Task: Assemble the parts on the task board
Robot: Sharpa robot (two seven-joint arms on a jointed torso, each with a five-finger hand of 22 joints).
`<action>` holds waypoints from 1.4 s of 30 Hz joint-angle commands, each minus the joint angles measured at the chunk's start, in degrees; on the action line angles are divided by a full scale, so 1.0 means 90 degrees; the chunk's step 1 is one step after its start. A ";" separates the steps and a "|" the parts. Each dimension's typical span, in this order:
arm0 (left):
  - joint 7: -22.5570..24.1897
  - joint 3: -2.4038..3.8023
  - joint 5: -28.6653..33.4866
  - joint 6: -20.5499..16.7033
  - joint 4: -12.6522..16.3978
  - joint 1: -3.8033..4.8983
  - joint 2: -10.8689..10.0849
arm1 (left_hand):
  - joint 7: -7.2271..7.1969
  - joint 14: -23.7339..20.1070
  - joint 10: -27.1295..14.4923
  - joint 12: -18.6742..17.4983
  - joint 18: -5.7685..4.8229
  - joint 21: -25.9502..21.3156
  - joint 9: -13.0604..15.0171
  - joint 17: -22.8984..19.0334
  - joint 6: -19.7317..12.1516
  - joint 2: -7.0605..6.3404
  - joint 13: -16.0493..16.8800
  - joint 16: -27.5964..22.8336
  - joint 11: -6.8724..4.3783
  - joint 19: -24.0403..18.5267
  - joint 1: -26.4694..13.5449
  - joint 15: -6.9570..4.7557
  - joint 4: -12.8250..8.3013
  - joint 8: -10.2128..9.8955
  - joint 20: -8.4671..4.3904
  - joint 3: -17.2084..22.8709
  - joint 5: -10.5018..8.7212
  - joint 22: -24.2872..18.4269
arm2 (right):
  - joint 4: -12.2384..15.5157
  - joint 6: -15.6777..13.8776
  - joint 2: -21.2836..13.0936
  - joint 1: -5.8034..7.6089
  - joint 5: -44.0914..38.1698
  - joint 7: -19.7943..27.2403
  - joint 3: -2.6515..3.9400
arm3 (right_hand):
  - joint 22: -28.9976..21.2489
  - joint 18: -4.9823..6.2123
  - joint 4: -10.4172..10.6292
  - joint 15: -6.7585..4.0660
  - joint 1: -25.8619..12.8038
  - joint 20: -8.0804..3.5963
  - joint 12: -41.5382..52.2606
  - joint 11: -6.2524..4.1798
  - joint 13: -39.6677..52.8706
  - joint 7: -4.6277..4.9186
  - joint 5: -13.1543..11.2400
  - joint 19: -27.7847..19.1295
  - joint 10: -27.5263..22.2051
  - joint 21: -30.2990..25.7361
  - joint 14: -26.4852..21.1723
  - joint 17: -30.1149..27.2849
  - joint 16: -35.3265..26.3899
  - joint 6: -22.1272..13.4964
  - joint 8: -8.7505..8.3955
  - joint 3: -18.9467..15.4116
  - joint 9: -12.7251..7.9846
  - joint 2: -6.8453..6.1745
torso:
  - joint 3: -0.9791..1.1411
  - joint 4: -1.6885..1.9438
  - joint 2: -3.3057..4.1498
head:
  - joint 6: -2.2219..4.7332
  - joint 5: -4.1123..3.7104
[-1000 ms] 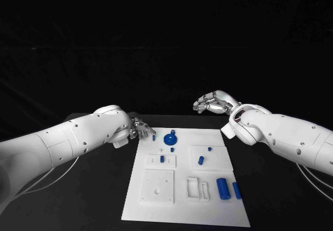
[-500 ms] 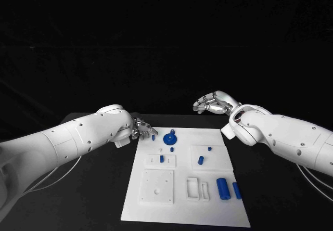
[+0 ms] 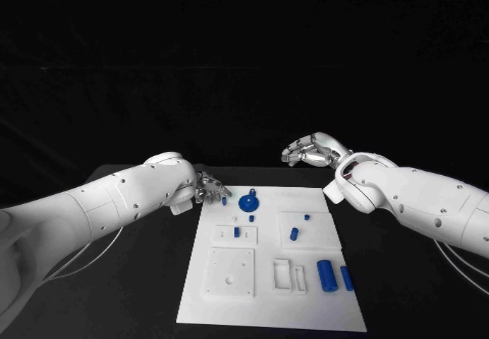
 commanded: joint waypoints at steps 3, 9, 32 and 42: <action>0.0133 0.0003 0.0115 0.0152 -0.0120 -0.0031 0.0067 | 0.0001 -0.0048 -0.0058 0.0030 0.0024 -0.0035 -0.0017 -0.0017 -0.0039 0.0139 -0.0013 0.0027 0.0004 -0.0042 0.0005 0.0002 -0.0037 -0.0027 -0.0715 -0.0067 -0.0005 0.0013 | 0.0005 0.0028 0.0011 -0.0001 0.0013 0.0044 0.0005 | 0.0009 0.0086 -0.0002 0.0008 -0.0050 -0.0008 -0.0037 0.0012 -0.0006 0.0016 0.0029 -0.0042 0.0034 -0.0020 0.0014 -0.0008 -0.0024 -0.0049 0.0027 -0.0049 -0.0010 -0.0006 | 0.0006 0.0006 0.0005 | -0.0013 -0.0005; 0.0155 0.0003 0.0137 0.0227 -0.0203 -0.0069 0.0107 | -0.0003 -0.0051 -0.0062 0.0040 0.0023 -0.0040 -0.0026 -0.0026 -0.0018 0.0237 -0.0023 0.0036 0.0000 -0.0046 0.0046 0.0000 -0.0100 -0.0017 -0.0713 -0.0115 -0.0004 0.0020 | 0.0005 0.0032 0.0012 -0.0001 0.0013 0.0045 0.0005 | 0.0010 0.0087 0.0001 0.0008 -0.0050 -0.0006 -0.0039 0.0012 -0.0006 0.0017 0.0031 -0.0042 0.0035 -0.0020 0.0014 -0.0009 -0.0024 -0.0048 0.0028 -0.0049 -0.0011 -0.0004 | 0.0006 0.0006 0.0007 | -0.0044 -0.0009; 0.0232 0.0003 0.0374 0.0308 -0.0266 -0.0076 0.0131 | -0.0023 -0.0065 -0.0066 0.0081 -0.0003 -0.0059 -0.0082 -0.0079 0.0103 0.0792 -0.0085 0.0080 -0.0016 -0.0047 0.0499 -0.0015 -0.0714 0.0042 -0.0708 -0.0129 -0.0003 0.0061 | -0.0021 0.0041 0.0039 -0.0001 0.0013 0.0042 0.0005 | 0.0014 0.0090 0.0007 0.0009 -0.0053 -0.0003 -0.0049 0.0012 -0.0006 0.0017 0.0041 -0.0045 0.0040 -0.0021 0.0014 -0.0013 -0.0026 -0.0050 0.0031 -0.0049 -0.0017 -0.0001 | 0.0004 0.0013 -0.0006 | -0.0082 0.0000; 0.0277 0.0003 0.0393 0.0181 -0.0284 -0.0085 0.0122 | -0.0098 -0.0004 0.0055 0.0104 -0.0030 -0.0053 -0.0013 -0.0084 0.0402 0.0982 -0.0130 0.0147 -0.0077 0.0031 0.0945 -0.0071 -0.0975 0.0250 -0.0714 0.0341 -0.0015 0.0072 | -0.0035 0.0049 0.0048 -0.0002 0.0015 0.0046 0.0005 | 0.0016 0.0090 0.0013 0.0010 -0.0060 0.0000 -0.0054 0.0013 -0.0006 0.0018 0.0048 -0.0046 0.0042 -0.0022 0.0014 -0.0015 -0.0027 -0.0051 0.0033 -0.0052 -0.0020 -0.0002 | 0.0006 0.0012 -0.0004 | -0.0087 0.0014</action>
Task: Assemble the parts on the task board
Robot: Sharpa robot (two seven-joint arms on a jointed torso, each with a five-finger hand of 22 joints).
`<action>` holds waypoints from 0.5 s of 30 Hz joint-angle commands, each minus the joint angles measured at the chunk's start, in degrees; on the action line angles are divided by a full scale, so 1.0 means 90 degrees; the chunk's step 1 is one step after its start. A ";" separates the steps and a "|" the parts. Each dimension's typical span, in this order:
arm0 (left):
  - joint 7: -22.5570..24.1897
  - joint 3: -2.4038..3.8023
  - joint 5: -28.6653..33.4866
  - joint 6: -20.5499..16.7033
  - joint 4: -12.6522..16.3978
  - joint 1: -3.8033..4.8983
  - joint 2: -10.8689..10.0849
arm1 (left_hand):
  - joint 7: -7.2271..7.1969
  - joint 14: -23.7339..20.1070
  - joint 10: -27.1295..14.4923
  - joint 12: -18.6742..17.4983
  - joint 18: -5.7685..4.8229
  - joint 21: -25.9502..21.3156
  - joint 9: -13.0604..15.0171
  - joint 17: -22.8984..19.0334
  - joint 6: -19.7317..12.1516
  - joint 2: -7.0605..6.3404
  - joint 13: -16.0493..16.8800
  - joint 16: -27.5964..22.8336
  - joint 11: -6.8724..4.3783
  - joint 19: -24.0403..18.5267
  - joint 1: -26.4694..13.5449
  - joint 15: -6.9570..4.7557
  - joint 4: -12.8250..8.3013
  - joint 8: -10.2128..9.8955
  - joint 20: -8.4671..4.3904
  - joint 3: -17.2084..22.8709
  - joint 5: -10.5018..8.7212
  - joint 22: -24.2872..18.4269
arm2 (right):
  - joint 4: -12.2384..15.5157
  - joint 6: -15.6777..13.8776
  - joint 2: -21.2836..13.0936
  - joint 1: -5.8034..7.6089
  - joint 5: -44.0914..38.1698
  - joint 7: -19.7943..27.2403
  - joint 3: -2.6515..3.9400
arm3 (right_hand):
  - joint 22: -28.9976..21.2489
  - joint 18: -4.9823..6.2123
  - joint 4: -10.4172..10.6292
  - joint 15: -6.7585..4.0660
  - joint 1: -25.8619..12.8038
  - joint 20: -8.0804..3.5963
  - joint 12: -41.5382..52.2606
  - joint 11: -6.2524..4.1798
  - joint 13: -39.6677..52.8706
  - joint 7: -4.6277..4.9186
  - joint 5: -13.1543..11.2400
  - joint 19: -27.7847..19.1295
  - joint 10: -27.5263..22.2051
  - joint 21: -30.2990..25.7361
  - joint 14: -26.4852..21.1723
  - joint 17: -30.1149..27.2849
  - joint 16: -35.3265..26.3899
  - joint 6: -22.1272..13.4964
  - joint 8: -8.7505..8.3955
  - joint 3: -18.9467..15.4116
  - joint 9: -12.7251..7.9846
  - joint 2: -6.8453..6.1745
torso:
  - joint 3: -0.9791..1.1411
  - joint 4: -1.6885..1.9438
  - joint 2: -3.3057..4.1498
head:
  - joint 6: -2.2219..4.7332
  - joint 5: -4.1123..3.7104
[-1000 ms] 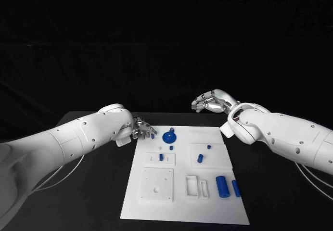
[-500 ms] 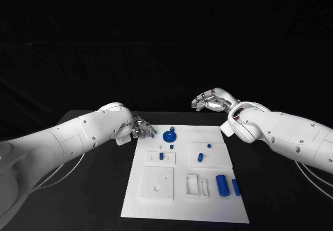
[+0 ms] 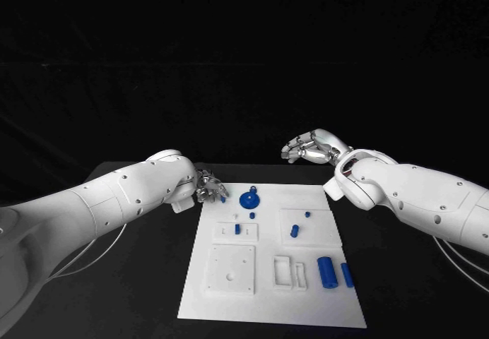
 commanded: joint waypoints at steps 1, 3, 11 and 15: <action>0.0073 -0.0006 0.0067 -0.0041 -0.0001 -0.0023 0.0005 | -0.0043 0.0030 0.0059 0.0037 -0.0031 -0.0022 0.0079 -0.0003 0.0136 0.0042 -0.0014 0.0058 -0.0026 0.0045 0.0136 -0.0076 0.0051 0.0120 -0.0717 0.0194 0.0000 0.0001 | -0.0008 0.0048 0.0010 -0.0001 0.0014 0.0046 0.0005 | 0.0006 0.0091 -0.0004 0.0010 -0.0061 0.0001 -0.0039 0.0013 -0.0007 0.0002 0.0024 -0.0047 0.0042 -0.0022 0.0014 -0.0011 -0.0027 -0.0034 0.0033 -0.0035 -0.0010 -0.0002 | 0.0002 0.0000 0.0002 | -0.0005 0.0001; 0.0068 -0.0006 0.0067 -0.0091 0.0011 -0.0026 -0.0006 | -0.0058 0.0051 0.0092 0.0039 -0.0032 -0.0013 0.0095 0.0000 0.0173 0.0027 -0.0023 0.0076 -0.0039 0.0070 0.0161 -0.0089 0.0058 0.0151 -0.0724 0.0288 0.0001 0.0006 | -0.0011 0.0051 0.0012 -0.0001 0.0015 0.0046 0.0005 | 0.0007 0.0091 -0.0004 0.0010 -0.0061 0.0002 -0.0040 0.0013 -0.0007 0.0002 0.0026 -0.0047 0.0042 -0.0022 0.0014 -0.0011 -0.0027 -0.0034 0.0033 -0.0035 -0.0010 -0.0002 | 0.0003 0.0000 0.0001 | -0.0006 0.0001; 0.0038 -0.0004 0.0069 -0.0337 0.0137 -0.0039 -0.0109 | -0.0139 0.0203 0.0303 0.0086 -0.0018 0.0052 0.0192 0.0027 0.0371 -0.0001 -0.0040 0.0174 -0.0114 0.0212 0.0179 -0.0165 0.0014 0.0319 -0.0772 0.0481 0.0018 0.0032 | -0.0034 0.0054 0.0020 -0.0002 0.0024 0.0052 0.0005 | 0.0009 0.0093 0.0010 0.0011 -0.0075 0.0005 -0.0047 0.0014 -0.0007 0.0003 0.0041 -0.0047 0.0046 -0.0023 0.0016 -0.0014 -0.0028 -0.0036 0.0036 -0.0038 -0.0015 0.0006 | 0.0004 0.0005 0.0000 | -0.0004 0.0006; 0.0037 -0.0004 0.0118 -0.0493 0.0278 -0.0039 -0.0191 | -0.0181 0.0302 0.0424 0.0106 -0.0008 0.0080 0.0252 0.0040 0.0438 -0.0032 -0.0057 0.0224 -0.0157 0.0304 0.0160 -0.0210 -0.0048 0.0389 -0.0806 0.0577 0.0125 0.0043 | -0.0041 0.0052 0.0018 -0.0002 0.0028 0.0054 0.0005 | 0.0011 0.0096 0.0020 0.0011 -0.0084 0.0008 -0.0053 0.0014 -0.0007 0.0003 0.0056 -0.0048 0.0049 -0.0024 0.0015 -0.0016 -0.0029 -0.0037 0.0037 -0.0039 -0.0019 0.0012 | 0.0003 0.0014 -0.0002 | 0.0005 0.0010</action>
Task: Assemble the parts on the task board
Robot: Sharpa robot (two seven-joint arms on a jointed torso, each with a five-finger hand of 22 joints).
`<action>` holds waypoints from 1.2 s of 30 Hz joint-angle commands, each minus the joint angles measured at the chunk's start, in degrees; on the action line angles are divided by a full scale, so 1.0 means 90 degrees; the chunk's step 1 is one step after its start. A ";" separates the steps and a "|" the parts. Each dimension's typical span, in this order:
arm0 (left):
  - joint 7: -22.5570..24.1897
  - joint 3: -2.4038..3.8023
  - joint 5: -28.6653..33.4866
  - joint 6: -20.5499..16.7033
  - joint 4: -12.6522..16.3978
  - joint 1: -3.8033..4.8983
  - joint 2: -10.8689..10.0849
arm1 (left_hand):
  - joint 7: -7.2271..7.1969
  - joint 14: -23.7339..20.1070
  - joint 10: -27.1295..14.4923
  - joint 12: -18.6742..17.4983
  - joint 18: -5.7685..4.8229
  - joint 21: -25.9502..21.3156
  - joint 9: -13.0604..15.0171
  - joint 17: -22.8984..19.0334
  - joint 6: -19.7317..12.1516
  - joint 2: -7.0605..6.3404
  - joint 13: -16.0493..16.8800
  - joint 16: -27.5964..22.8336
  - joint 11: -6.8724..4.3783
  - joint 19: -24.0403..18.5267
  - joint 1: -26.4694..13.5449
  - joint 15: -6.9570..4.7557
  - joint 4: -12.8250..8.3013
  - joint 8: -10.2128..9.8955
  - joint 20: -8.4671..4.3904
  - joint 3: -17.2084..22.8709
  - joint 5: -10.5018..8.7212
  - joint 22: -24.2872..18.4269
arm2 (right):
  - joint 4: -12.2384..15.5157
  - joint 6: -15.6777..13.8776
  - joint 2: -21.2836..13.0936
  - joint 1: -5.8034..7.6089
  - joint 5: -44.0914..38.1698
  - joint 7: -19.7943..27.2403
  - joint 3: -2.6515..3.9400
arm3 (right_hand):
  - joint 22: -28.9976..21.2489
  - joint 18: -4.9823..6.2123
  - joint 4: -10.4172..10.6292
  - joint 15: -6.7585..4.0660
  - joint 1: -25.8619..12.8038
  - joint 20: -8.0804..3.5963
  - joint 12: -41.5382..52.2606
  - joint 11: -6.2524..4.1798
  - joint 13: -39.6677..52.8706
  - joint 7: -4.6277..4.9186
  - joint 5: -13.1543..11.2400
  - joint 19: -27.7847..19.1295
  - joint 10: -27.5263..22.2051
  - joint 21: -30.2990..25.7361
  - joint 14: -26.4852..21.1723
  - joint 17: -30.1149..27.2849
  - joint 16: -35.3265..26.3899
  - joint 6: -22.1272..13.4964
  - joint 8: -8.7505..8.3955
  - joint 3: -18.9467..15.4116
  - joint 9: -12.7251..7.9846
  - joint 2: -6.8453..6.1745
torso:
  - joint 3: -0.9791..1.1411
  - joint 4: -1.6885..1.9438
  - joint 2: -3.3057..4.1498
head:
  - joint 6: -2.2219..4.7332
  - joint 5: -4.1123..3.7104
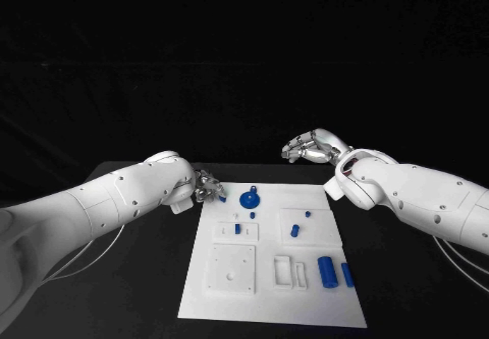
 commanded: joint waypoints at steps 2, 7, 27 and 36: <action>0.0010 0.0000 0.0119 -0.0343 0.0203 -0.0009 -0.0095 | -0.0198 0.0135 0.0085 0.0031 -0.0006 0.0038 0.0272 0.0012 0.0371 -0.0044 -0.0019 0.0039 -0.0021 0.0079 0.0041 -0.0117 -0.0039 0.0262 -0.0747 0.0078 0.0121 0.0011 | 0.0000 0.0051 -0.0002 -0.0001 0.0027 0.0054 0.0005 | 0.0006 0.0096 0.0004 0.0011 -0.0065 0.0008 -0.0029 0.0014 -0.0007 0.0004 0.0028 -0.0049 0.0050 -0.0025 0.0015 -0.0011 -0.0029 -0.0038 0.0038 -0.0021 -0.0007 -0.0008 | -0.0001 0.0013 -0.0005 | 0.0012 0.0009; -0.0005 0.0002 0.0244 -0.0538 0.0557 -0.0008 -0.0280 | -0.0223 0.0202 0.0174 0.0035 0.0000 0.0059 0.0302 0.0027 0.0422 -0.0070 -0.0033 0.0068 -0.0047 0.0150 0.0004 -0.0144 -0.0108 0.0291 -0.0772 0.0128 0.0296 0.0019 | -0.0002 0.0052 -0.0015 -0.0001 0.0035 0.0052 0.0005 | 0.0007 0.0097 0.0007 0.0011 -0.0068 0.0009 -0.0032 0.0014 -0.0007 0.0004 0.0034 -0.0049 0.0051 -0.0025 0.0015 -0.0012 -0.0029 -0.0038 0.0039 -0.0021 -0.0008 -0.0007 | -0.0004 0.0016 -0.0006 | 0.0017 0.0033; -0.0315 -0.0012 0.0233 -0.1162 0.2745 0.0121 -0.1433 | -0.0280 0.0339 0.0343 0.0048 0.0015 0.0105 0.0337 0.0093 0.0561 -0.0171 -0.0046 0.0130 -0.0104 0.0300 -0.0060 -0.0201 -0.0226 0.0316 -0.0821 0.0199 0.0682 0.0034 | -0.0051 0.0054 -0.0084 -0.0001 0.0063 0.0042 0.0004 | 0.0009 0.0100 0.0005 0.0011 -0.0068 0.0010 -0.0040 0.0015 -0.0007 0.0003 0.0045 -0.0053 0.0051 -0.0028 0.0014 -0.0014 -0.0031 -0.0040 0.0040 -0.0022 -0.0013 -0.0013 | -0.0005 0.0126 -0.0093 | -0.0058 0.0035; -0.0335 -0.0174 0.0047 -0.1428 0.3135 0.0114 -0.1615 | -0.0296 0.0373 0.0372 0.0082 0.0019 0.0119 0.0342 0.0124 0.0611 -0.0210 -0.0028 0.0160 -0.0120 0.0337 -0.0083 -0.0216 -0.0217 0.0315 -0.0834 0.0227 0.0801 0.0041 | -0.0046 0.0051 -0.0101 -0.0001 0.0074 0.0038 0.0003 | 0.0010 0.0102 0.0004 0.0011 -0.0067 0.0011 -0.0044 0.0015 -0.0007 0.0004 0.0050 -0.0055 0.0052 -0.0029 0.0014 -0.0016 -0.0031 -0.0041 0.0042 -0.0022 -0.0015 -0.0016 | 0.0007 0.0153 -0.0120 | -0.0120 0.0021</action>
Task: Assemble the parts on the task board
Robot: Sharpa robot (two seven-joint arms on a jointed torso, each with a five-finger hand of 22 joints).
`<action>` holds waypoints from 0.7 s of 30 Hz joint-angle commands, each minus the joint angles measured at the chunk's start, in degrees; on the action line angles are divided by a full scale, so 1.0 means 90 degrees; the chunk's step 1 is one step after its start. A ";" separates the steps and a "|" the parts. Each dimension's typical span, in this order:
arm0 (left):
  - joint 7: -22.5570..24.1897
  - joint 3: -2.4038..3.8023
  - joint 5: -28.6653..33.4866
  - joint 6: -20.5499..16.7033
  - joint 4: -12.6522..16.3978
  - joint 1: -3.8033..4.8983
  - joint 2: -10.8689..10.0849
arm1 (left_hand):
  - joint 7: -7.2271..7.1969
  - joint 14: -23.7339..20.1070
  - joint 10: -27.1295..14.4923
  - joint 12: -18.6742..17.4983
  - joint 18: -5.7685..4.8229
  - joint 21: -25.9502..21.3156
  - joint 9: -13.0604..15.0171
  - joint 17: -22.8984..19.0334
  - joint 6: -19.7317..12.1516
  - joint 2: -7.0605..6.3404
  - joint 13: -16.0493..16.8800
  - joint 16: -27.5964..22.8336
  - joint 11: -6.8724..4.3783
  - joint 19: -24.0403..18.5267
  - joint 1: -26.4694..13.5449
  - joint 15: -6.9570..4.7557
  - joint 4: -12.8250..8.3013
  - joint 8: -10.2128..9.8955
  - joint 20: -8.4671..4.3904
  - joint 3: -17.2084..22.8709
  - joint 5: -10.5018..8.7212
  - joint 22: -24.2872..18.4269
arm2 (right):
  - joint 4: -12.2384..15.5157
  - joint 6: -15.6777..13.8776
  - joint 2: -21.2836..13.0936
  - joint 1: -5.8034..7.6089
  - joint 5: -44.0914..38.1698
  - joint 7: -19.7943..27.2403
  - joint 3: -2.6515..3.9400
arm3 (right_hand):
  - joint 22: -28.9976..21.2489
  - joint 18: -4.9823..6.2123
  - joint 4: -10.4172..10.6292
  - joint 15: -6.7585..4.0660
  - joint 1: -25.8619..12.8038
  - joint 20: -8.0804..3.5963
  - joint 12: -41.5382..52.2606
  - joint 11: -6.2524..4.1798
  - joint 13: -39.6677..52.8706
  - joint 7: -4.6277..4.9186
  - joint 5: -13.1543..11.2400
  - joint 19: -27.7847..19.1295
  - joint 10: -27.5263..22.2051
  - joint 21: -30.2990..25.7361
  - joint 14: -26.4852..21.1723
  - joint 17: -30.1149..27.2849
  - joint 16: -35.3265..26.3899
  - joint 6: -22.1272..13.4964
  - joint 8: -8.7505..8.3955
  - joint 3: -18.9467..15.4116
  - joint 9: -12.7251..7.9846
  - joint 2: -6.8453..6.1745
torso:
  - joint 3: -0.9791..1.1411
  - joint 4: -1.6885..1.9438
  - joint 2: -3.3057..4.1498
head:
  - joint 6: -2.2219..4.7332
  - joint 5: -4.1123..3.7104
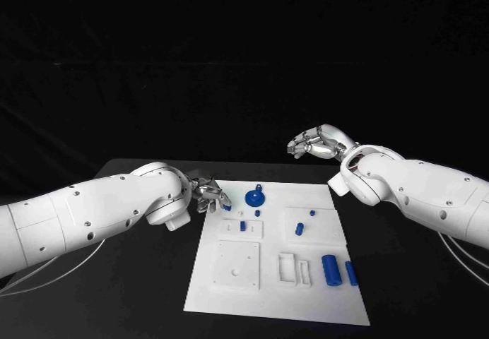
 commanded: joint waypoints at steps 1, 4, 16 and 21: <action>-0.0025 -0.0063 -0.0140 -0.0396 0.0099 0.0002 -0.0023 | -0.0355 0.0169 0.0042 0.0045 0.0019 0.0043 0.0342 0.0018 0.0473 -0.0010 0.0013 0.0034 0.0003 0.0058 0.0071 -0.0173 -0.0019 0.0233 -0.0735 0.0041 0.0116 0.0009 | 0.0005 0.0051 -0.0014 -0.0001 0.0026 0.0040 0.0004 | 0.0007 0.0102 0.0004 0.0011 -0.0061 0.0011 -0.0045 -0.0008 -0.0008 0.0005 0.0027 -0.0055 0.0030 -0.0029 0.0014 -0.0010 -0.0032 -0.0042 0.0042 -0.0022 -0.0010 -0.0021 | 0.0008 0.0018 -0.0013 | -0.0032 0.0001; 0.0009 -0.0229 -0.0137 -0.0545 0.0226 -0.0005 -0.0065 | -0.0358 0.0173 0.0041 0.0059 0.0019 0.0046 0.0340 0.0032 0.0491 -0.0034 0.0023 0.0037 0.0000 0.0068 0.0057 -0.0175 -0.0017 0.0223 -0.0740 0.0060 0.0285 0.0014 | 0.0009 0.0048 -0.0016 -0.0001 0.0026 0.0040 0.0004 | 0.0007 0.0102 0.0003 0.0011 -0.0061 0.0011 -0.0046 -0.0008 -0.0008 0.0005 0.0028 -0.0056 0.0030 -0.0029 0.0014 -0.0011 -0.0032 -0.0043 0.0042 -0.0022 -0.0010 -0.0022 | 0.0012 0.0021 -0.0013 | -0.0046 0.0010; 0.0070 -0.0560 -0.0162 -0.0981 0.0507 -0.0136 -0.0146 | -0.0378 0.0209 0.0061 0.0126 0.0024 0.0063 0.0341 0.0071 0.0561 -0.0099 0.0065 0.0072 -0.0019 0.0106 0.0030 -0.0193 -0.0017 0.0221 -0.0752 0.0070 0.0507 0.0028 | 0.0030 0.0051 -0.0036 -0.0001 0.0026 0.0036 0.0004 | 0.0009 0.0105 0.0001 0.0011 -0.0058 0.0012 -0.0051 -0.0008 -0.0007 0.0005 0.0031 -0.0058 0.0032 -0.0031 0.0014 -0.0012 -0.0032 -0.0043 0.0044 -0.0021 -0.0014 -0.0024 | 0.0006 0.0005 0.0009 | -0.0095 0.0020; 0.0042 -0.0564 -0.0216 -0.0941 0.0567 -0.0156 -0.0162 | -0.0382 0.0215 0.0065 0.0139 0.0025 0.0067 0.0342 0.0078 0.0573 -0.0106 0.0074 0.0079 -0.0022 0.0113 0.0026 -0.0196 -0.0014 0.0222 -0.0754 0.0070 0.0530 0.0030 | 0.0032 0.0054 -0.0036 -0.0001 0.0026 0.0037 0.0004 | 0.0010 0.0106 0.0001 0.0011 -0.0057 0.0014 -0.0054 -0.0008 -0.0007 0.0005 0.0032 -0.0058 0.0034 -0.0031 0.0014 -0.0013 -0.0033 -0.0043 0.0045 -0.0021 -0.0015 -0.0024 | 0.0005 0.0000 0.0004 | -0.0106 0.0023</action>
